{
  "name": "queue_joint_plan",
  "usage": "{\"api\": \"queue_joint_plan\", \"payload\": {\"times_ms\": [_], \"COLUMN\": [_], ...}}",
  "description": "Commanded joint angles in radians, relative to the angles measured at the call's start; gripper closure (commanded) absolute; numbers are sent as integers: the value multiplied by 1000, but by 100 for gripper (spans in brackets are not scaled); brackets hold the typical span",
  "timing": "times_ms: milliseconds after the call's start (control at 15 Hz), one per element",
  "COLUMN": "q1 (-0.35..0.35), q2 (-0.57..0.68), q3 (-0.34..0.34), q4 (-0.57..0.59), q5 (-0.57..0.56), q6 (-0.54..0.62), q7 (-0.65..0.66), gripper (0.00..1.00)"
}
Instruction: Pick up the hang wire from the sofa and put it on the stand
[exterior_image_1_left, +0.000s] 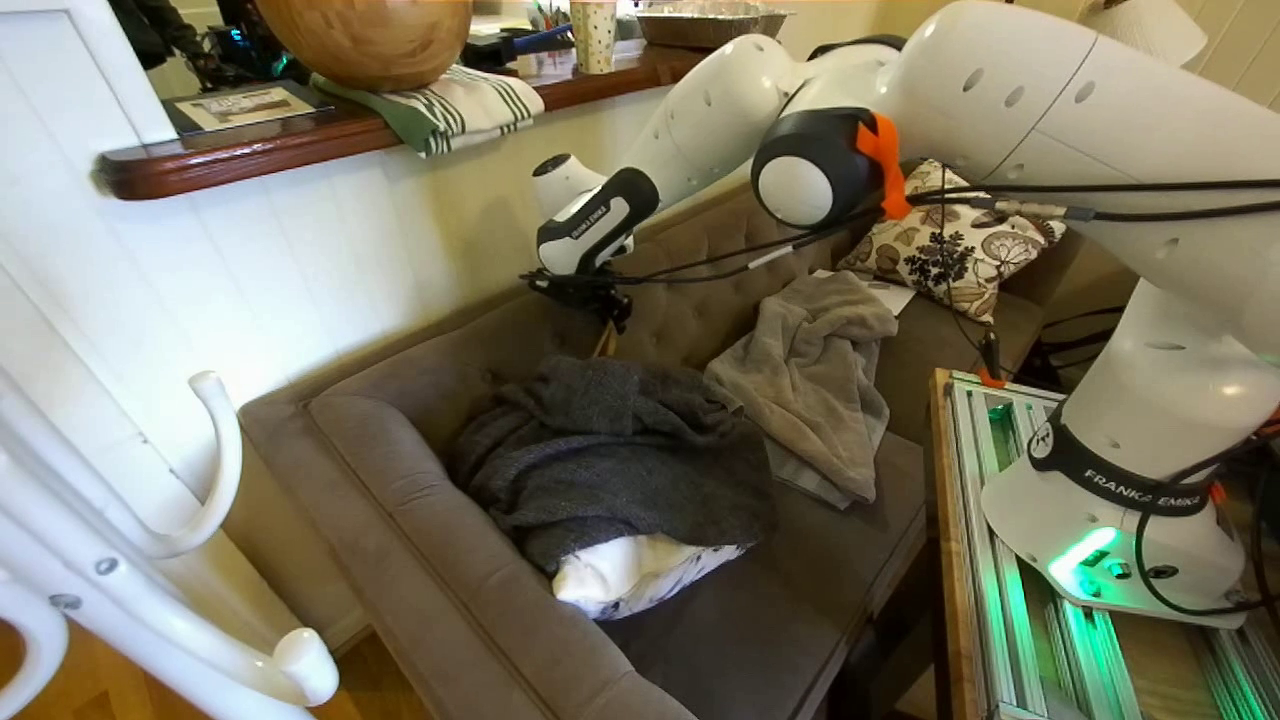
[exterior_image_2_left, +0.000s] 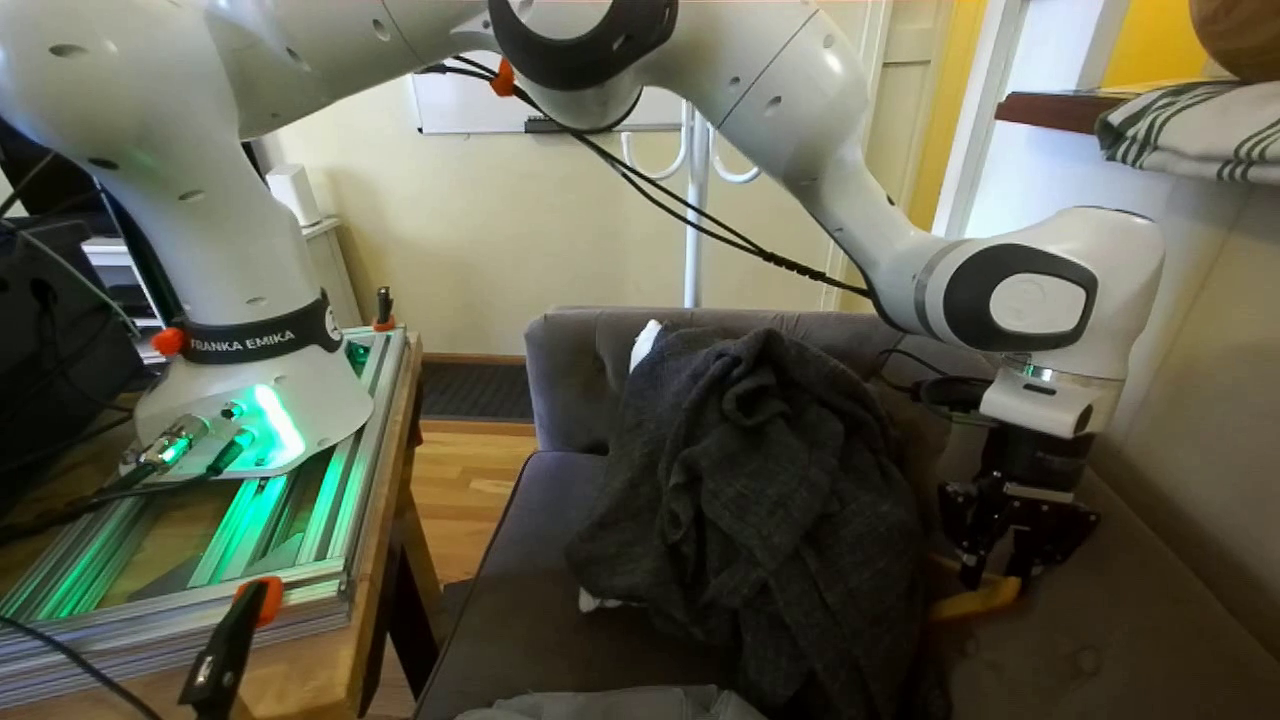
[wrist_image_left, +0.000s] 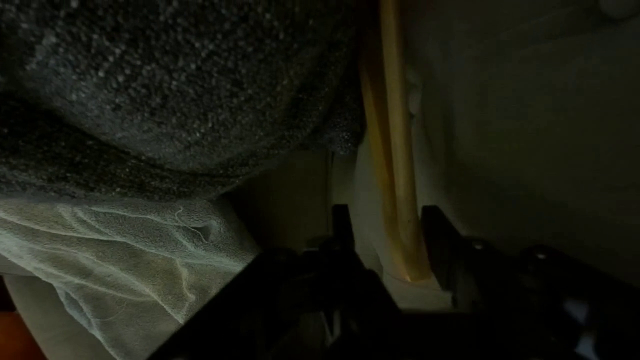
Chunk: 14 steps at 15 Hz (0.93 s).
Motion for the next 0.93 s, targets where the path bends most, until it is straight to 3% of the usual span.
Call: {"api": "queue_joint_plan", "payload": {"times_ms": [0, 133, 533, 867], "q1": [-23, -27, -10, 22], "q2": [83, 96, 11, -89], "q3": [12, 12, -10, -105], "q4": [103, 113, 6, -152], "q5": [-3, -1, 12, -17], "q6": [-26, -25, 38, 128], "q7": [28, 30, 43, 114], "gripper": [89, 100, 96, 96]}}
